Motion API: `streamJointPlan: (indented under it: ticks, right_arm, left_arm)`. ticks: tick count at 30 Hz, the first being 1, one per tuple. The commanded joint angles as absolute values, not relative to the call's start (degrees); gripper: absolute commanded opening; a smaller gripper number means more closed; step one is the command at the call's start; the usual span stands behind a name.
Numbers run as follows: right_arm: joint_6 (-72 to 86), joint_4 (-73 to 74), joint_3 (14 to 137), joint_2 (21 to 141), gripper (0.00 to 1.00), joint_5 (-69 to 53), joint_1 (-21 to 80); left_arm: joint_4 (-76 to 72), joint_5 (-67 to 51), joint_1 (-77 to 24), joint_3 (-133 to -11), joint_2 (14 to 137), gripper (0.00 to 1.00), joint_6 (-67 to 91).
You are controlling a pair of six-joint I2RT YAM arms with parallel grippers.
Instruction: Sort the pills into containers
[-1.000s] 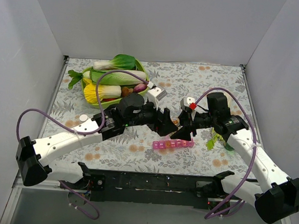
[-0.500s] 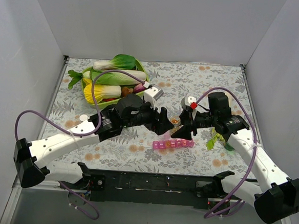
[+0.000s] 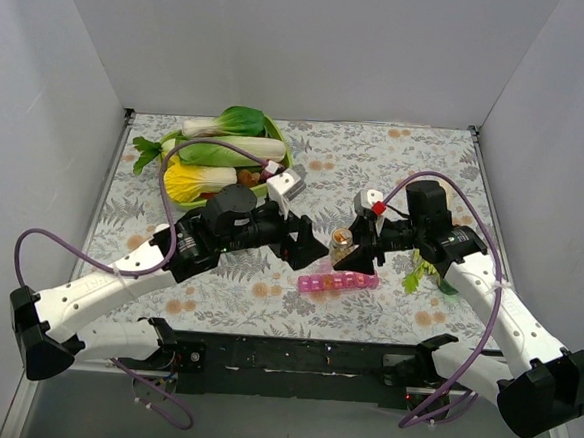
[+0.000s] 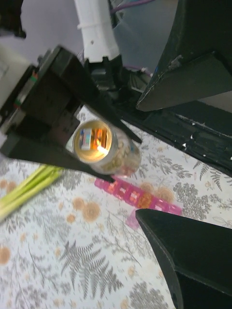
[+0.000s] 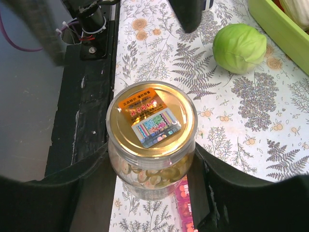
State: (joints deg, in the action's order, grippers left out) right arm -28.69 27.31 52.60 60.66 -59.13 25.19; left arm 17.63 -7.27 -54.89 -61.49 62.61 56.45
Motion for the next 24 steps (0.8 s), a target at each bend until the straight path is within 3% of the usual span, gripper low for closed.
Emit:
streamJointPlan:
  ticks: [1, 11, 24]
  right_arm:
    - [-29.2, 27.1, 52.5, 59.9, 0.01, -60.7, 25.1]
    - [-29.1, 26.8, 52.4, 59.9, 0.01, -60.7, 25.1]
    - [-29.1, 26.9, 52.2, 59.6, 0.01, -61.0, 25.0]
  left_arm:
    - [14.2, -21.0, -54.9, -63.2, 63.7, 0.83, 53.3]
    - [10.0, -17.8, -55.7, -66.4, 71.2, 0.81, 53.8]
    - [8.4, -10.1, -56.1, -65.0, 70.8, 0.67, 55.7]
